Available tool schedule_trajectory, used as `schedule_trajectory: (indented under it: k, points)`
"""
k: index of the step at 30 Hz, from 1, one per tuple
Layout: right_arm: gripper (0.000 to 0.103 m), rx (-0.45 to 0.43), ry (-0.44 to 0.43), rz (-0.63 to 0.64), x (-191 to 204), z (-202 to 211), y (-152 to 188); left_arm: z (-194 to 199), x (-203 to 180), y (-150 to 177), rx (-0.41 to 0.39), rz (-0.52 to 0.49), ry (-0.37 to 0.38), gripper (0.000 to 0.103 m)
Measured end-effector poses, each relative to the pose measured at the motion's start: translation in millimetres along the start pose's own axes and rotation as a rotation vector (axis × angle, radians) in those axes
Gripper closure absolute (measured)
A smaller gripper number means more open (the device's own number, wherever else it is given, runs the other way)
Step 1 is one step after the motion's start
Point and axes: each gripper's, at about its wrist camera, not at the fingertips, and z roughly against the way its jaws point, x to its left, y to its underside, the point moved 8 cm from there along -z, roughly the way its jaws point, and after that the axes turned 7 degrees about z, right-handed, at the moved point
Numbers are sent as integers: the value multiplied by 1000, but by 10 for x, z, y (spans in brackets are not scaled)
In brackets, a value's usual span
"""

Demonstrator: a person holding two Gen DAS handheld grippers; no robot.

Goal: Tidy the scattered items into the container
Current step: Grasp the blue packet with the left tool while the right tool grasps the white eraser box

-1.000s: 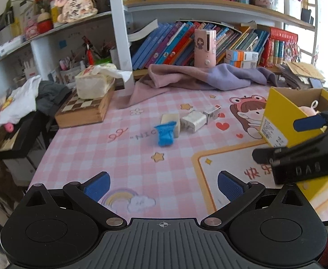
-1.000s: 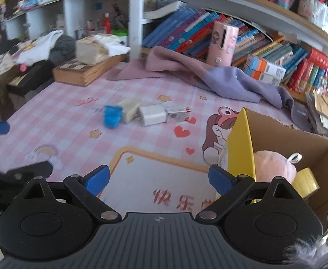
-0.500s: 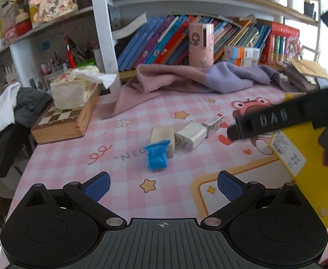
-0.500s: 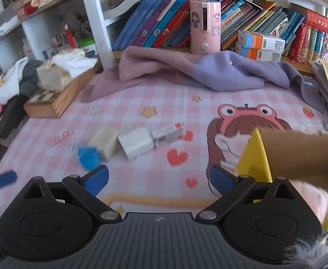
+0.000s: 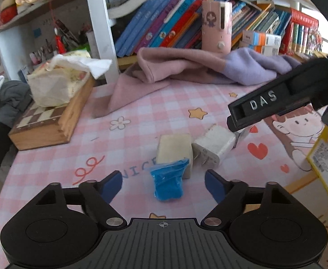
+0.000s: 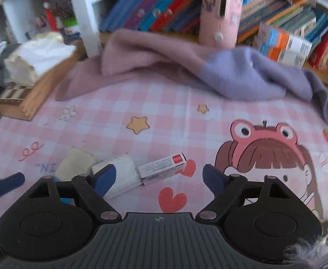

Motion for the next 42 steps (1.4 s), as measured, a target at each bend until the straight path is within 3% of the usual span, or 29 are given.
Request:
schedule_trajectory:
  k: [4,8,10,12,14,21,28,31,33,34,42]
  points:
    - [28,39,18,-2,-13,-167,30,-146,11,49,39,19,4,56]
    - [29,22,10,-2,-20,-214,4,-223,72,74,55,64,18,73]
    - [29,14,0,-13,-31,-239,-18,-226,80,76,50,65,23,74]
    - [45,7,-53,-82,-64,-256,-14,-213,55,85,44,37,27,75]
    - [51,13,-60,-128,-94,-230,-1,-183,39,103,48,40,44,76]
    - [52,82,-149,-118,65,-13,279,83,98,223,45,66,65,76]
    - [49,118,-213,-21,337,197,567,335,344,321,40,94,9,76]
    - [37,119,-215,59,443,214,593,427,412,307,23,112,1,76]
    - [23,104,-198,107,474,217,584,475,424,291,11,115,-2,76]
    - [22,92,-185,129,492,216,566,492,423,287,6,117,-3,76]
    - [31,99,-109,234,494,17,563,588,399,330,-1,124,10,76]
